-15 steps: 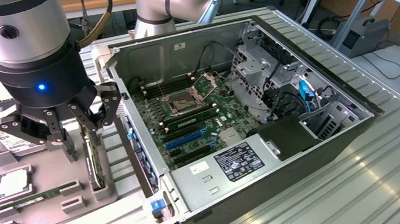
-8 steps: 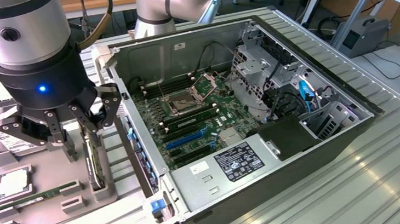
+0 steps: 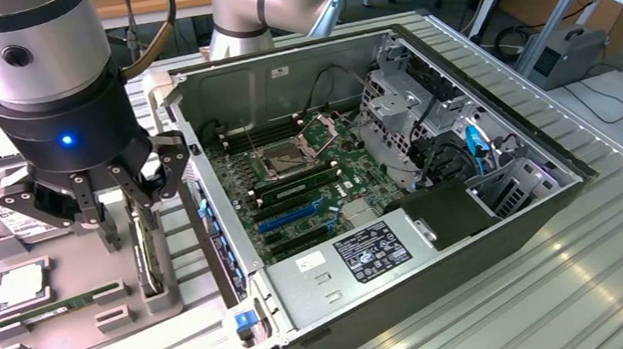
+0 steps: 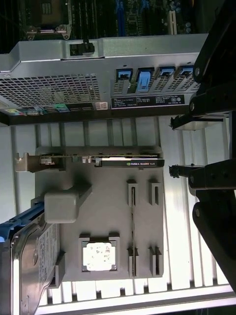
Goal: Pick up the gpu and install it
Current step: 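Pick up the gpu and move the gpu toward the slot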
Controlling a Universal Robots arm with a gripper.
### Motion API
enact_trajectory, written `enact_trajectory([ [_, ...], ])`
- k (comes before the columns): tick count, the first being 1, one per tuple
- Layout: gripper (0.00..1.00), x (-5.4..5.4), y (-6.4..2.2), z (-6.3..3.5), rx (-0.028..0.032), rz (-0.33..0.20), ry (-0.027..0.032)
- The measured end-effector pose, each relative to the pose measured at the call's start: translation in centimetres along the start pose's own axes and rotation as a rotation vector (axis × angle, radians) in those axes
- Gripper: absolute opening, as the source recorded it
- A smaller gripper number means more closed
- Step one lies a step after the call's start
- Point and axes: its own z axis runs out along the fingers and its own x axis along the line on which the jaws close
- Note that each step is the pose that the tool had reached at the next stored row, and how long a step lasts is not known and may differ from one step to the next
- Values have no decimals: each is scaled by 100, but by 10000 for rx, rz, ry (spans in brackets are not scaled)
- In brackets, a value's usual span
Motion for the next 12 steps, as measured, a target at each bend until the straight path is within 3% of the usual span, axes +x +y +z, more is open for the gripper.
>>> enact_trajectory([
  [10,42,0,-5,35,1,0,0],
  [12,42,3,-25,176,1,0,0],
])
